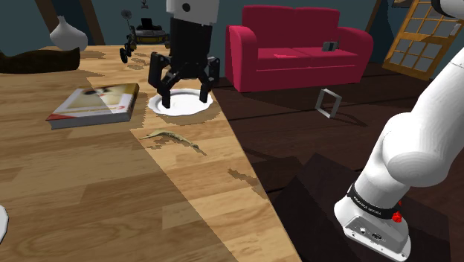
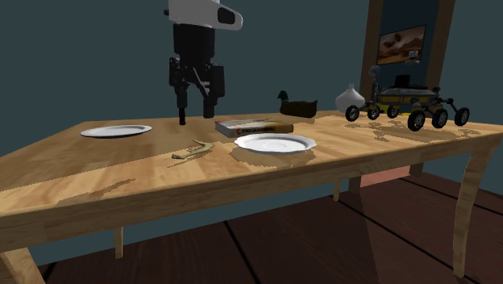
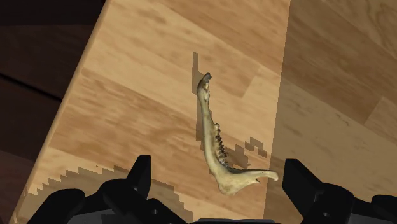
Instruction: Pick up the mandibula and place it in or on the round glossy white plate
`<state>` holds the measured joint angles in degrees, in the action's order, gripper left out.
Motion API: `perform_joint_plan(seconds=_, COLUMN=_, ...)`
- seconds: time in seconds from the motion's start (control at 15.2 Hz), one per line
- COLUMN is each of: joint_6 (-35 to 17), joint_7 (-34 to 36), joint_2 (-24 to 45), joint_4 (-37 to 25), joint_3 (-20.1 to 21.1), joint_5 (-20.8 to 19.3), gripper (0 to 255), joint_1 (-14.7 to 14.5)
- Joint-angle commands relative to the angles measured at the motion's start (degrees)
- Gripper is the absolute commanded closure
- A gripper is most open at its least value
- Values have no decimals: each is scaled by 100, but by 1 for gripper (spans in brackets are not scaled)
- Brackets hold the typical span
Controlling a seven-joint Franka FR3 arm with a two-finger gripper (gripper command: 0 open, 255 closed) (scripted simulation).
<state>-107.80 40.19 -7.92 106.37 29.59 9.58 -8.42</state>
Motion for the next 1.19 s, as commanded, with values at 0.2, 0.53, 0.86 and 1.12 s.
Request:
perform_joint_plan(seconds=0.2, joint_6=-198, joint_7=21, joint_2=49, joint_4=148, joint_3=32, joint_5=-18, gripper=0, joint_1=-15)
perform_joint_plan(seconds=0.53, joint_6=-198, joint_7=21, joint_2=49, joint_4=148, joint_3=32, joint_5=-18, gripper=0, joint_1=-15)
perform_joint_plan(seconds=0.86, joint_6=-197, joint_7=21, joint_2=49, joint_4=147, joint_3=32, joint_5=-18, gripper=255, joint_1=-15)
perform_joint_plan(seconds=1.12, joint_6=-197, joint_7=21, joint_2=49, joint_4=147, joint_3=32, joint_5=-18, gripper=255, joint_1=-15)
